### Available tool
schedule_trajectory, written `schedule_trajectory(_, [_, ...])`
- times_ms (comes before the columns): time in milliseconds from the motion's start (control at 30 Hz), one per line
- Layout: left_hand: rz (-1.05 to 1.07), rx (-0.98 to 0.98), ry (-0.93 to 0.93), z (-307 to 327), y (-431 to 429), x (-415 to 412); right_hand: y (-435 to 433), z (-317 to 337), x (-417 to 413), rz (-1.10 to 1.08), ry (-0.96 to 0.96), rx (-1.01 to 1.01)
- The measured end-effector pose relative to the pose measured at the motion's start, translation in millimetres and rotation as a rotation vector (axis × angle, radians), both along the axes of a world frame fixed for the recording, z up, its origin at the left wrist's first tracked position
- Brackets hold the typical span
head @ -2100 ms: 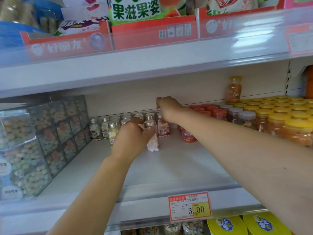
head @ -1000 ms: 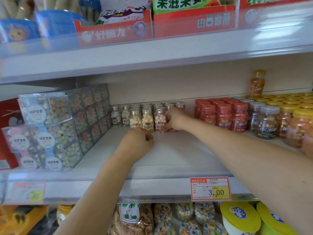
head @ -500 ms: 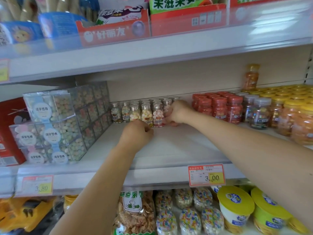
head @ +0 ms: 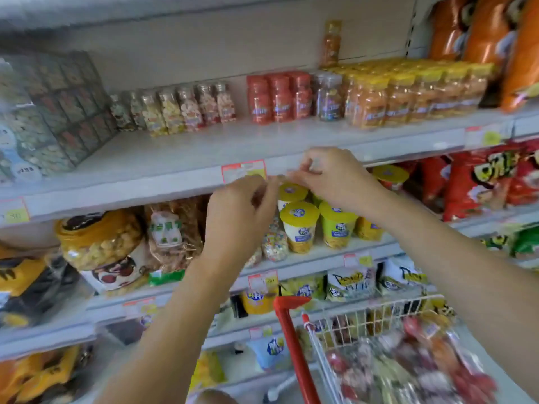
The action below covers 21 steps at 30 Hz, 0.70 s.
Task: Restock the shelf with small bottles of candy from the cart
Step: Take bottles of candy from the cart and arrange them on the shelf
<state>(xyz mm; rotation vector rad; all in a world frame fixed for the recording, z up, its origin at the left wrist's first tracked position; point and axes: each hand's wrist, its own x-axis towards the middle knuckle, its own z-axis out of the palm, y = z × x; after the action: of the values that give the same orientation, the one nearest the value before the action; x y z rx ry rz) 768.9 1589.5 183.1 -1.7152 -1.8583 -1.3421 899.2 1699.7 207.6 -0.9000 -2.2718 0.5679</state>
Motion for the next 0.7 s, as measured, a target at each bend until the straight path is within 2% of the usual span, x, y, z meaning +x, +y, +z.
schedule_trajectory(167, [-0.108,-0.423,-0.004,-101,-7,50,-1,-104,74,-0.100,-0.171,-0.200])
schedule_trajectory(300, [-0.193,-0.760,-0.056,-178,-3,81,3,-189,129,-0.169,-0.403,-0.437])
schedule_trajectory(400, [-0.210,-1.018,-0.173,-224,8,104,6,-253,163,-0.248,-0.508,-0.614])
schedule_trajectory(467, [-0.249,-1.135,-0.213,-245,18,121,6,-293,180,-0.256,-0.588,-0.705])
schedule_trajectory(567, [-0.244,-1.313,-0.153,-282,36,138,7,-348,202,-0.258,-0.773,-0.725])
schedule_trajectory(700, [-0.278,-1.503,-0.134,-340,56,151,-1,-389,207,-0.197,-0.811,-0.817])
